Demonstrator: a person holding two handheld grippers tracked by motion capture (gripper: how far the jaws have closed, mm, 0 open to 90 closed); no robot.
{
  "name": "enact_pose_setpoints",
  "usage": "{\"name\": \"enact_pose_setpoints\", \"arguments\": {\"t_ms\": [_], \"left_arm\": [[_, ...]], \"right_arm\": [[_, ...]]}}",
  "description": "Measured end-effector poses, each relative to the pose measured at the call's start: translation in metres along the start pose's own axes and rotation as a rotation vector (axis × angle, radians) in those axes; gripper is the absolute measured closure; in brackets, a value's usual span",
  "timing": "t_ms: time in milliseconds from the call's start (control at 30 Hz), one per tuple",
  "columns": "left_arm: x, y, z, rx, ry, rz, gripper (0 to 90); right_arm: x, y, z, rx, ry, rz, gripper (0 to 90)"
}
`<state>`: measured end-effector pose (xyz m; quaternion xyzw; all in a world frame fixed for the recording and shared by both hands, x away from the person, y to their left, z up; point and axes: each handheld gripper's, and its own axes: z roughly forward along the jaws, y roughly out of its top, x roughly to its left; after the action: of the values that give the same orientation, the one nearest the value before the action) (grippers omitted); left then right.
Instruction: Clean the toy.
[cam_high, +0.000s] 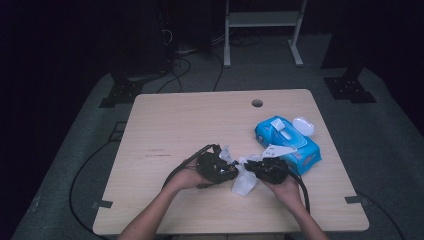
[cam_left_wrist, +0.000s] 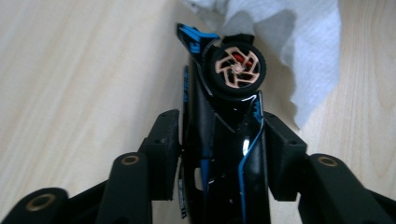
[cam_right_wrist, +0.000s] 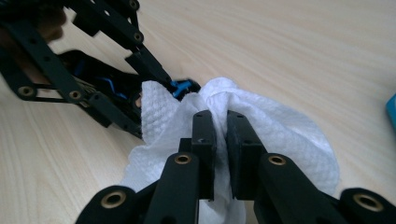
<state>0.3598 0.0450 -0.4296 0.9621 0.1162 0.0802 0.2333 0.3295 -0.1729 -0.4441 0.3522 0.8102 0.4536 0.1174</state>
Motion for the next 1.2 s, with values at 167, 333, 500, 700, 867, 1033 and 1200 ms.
{"name": "enact_pose_setpoints", "arguments": {"t_ms": [167, 333, 500, 700, 867, 1033, 1200], "left_arm": [[-0.001, 0.004, 0.003, 0.033, 0.006, 0.032, 56.3], [0.000, 0.000, -0.001, -0.009, -0.007, 0.035, 57.1], [-0.002, -0.006, -0.009, -0.095, -0.005, 0.007, 57.2], [-0.010, -0.009, -0.023, -0.211, -0.006, 0.003, 57.2], [-0.012, -0.017, -0.031, -0.315, -0.018, -0.032, 57.6], [-0.016, -0.023, -0.032, -0.364, -0.025, -0.044, 57.7], [-0.017, -0.028, -0.029, -0.392, -0.033, -0.059, 57.7]], "right_arm": [[0.002, -0.003, 0.007, 0.034, 0.009, 0.004, 81.9], [0.005, -0.002, 0.010, 0.038, 0.024, 0.008, 82.1], [0.007, 0.003, 0.003, 0.002, 0.049, 0.020, 82.1], [0.014, 0.018, -0.017, -0.099, 0.101, 0.023, 82.1], [0.014, 0.025, -0.031, -0.159, 0.119, 0.019, 82.1], [0.003, 0.019, -0.029, -0.132, 0.098, 0.048, 82.1], [0.006, 0.020, -0.028, -0.131, 0.114, 0.053, 82.1]]}}
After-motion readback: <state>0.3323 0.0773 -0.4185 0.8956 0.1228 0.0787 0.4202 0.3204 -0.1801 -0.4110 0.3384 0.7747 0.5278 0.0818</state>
